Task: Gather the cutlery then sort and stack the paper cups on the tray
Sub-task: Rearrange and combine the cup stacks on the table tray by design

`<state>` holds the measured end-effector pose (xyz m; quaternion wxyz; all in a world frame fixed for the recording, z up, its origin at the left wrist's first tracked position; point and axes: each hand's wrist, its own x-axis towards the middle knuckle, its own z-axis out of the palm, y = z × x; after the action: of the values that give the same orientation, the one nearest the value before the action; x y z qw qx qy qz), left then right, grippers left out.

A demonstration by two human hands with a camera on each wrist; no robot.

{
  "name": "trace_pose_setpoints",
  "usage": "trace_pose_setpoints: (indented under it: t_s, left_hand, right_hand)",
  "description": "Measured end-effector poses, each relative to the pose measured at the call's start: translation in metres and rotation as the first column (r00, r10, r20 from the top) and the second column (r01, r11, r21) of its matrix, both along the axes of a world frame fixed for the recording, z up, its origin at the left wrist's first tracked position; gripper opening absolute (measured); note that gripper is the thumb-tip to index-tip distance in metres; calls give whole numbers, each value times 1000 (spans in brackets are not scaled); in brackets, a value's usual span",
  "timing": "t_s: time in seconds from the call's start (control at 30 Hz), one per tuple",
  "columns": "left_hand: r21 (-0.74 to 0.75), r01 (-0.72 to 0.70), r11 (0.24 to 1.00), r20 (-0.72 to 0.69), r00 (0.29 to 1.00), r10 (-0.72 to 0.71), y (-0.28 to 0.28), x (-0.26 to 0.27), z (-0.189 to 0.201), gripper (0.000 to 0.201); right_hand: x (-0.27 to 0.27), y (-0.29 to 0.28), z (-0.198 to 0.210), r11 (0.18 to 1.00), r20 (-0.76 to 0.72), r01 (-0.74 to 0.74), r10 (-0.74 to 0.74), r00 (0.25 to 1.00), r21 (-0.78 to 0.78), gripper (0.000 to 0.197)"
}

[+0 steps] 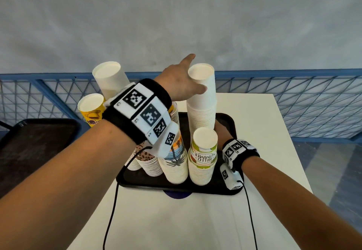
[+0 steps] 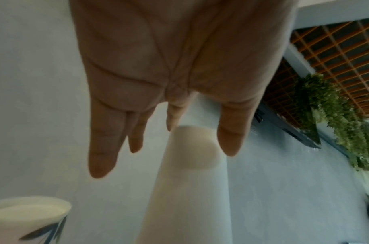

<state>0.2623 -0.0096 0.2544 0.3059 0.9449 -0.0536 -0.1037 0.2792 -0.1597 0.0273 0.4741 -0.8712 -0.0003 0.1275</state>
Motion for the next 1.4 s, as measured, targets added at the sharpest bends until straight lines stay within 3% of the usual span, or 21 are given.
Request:
trace_pose_setpoints:
  t_s: [0.17,0.23,0.33,0.43,0.63,0.93,1.13,1.23,1.3,1.4]
  left_hand:
    - [-95,-118,988,260,955,139,11,-48,-19,62]
    - [-115,-129,985,242,958,154,19,-71,-37,52]
    - [-110,-62,992,39,997,66,32,-88,-63,53]
    - [42,50,998,-62,997,-47,38,-92,-76,62]
    - [60,26,998,104,994,-32,36,-69,-90,55]
    - [24,-40,999,155,987,36,26,-27,-102,58]
    - [58,-13,998,141,990,5,31,-26,-104,73]
    - [82,-35,996,198,980,18,34,-43,-97,81]
    - [-40,-1,999,372,928,16,35,-63,-95,74]
    - [-165,135,977,420,906,-54,30,-93,-101,69]
  right_hand:
    - [-9,-24,4,992,10,108,-109,994,59,90]
    - [-12,-32,4,985,28,167,-168,985,40,88]
    - [-13,-40,0,973,36,229,-229,973,21,91]
    - [-16,-41,-3,961,38,275,-276,960,26,90]
    - [-13,-40,-5,945,39,318,-321,946,82,86]
    - [5,-38,-5,898,86,412,-428,900,154,84]
    - [-7,-40,-8,905,89,390,-408,908,172,92]
    - [-32,-43,-5,900,60,426,-432,900,86,67]
    - [-52,-46,-4,941,6,331,-332,943,74,50]
    - [-83,-46,0,994,-147,-53,66,987,92,61]
